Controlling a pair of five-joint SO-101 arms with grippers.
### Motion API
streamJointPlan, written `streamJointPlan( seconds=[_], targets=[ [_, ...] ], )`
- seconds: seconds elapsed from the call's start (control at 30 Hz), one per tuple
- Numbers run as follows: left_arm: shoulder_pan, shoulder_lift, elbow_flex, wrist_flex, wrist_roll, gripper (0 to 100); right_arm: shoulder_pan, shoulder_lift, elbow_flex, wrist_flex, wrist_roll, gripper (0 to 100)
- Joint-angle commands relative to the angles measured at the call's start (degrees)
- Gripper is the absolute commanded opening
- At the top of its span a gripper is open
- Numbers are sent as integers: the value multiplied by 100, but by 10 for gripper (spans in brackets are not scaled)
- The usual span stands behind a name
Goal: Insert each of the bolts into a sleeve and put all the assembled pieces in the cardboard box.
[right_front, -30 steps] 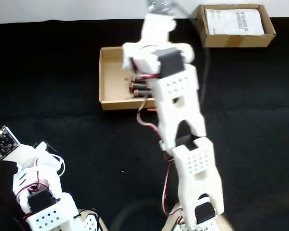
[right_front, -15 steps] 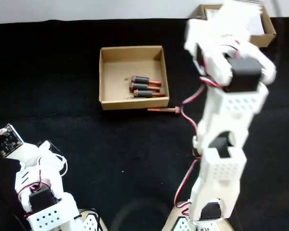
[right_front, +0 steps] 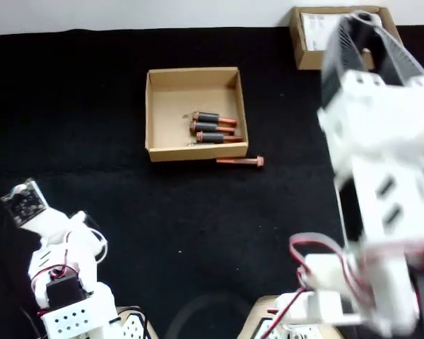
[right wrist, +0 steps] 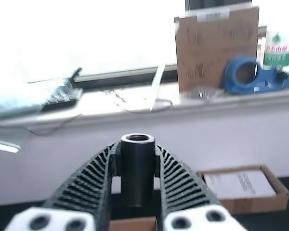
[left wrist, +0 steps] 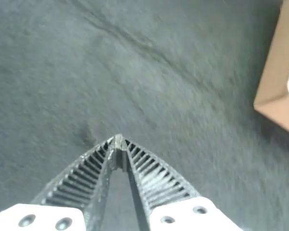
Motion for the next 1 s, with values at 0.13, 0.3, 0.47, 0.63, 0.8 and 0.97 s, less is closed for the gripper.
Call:
streamJointPlan(
  seconds=[0.13, 0.3, 0.47, 0.63, 0.8, 0.97],
  targets=[
    [198, -22, 92, 53, -677, 10, 66, -2378, 2334, 57, 53, 6],
    [593, -22, -92, 62, -695, 10, 66, -4119, 4910, 31, 62, 6],
    [1402, 4, -796, 167, -932, 10, 66, -5349, 6862, -251, 62, 6],
    [2009, 1244, -2062, 316, -905, 10, 602, -6422, 9033, -1437, 53, 6],
    [2369, 3925, -4268, 527, -501, 10, 1596, -7477, 11240, -3073, 62, 6],
    [3187, 6334, -6721, 1969, -431, 10, 2211, -8497, 12989, -4479, 62, 6]
  ],
)
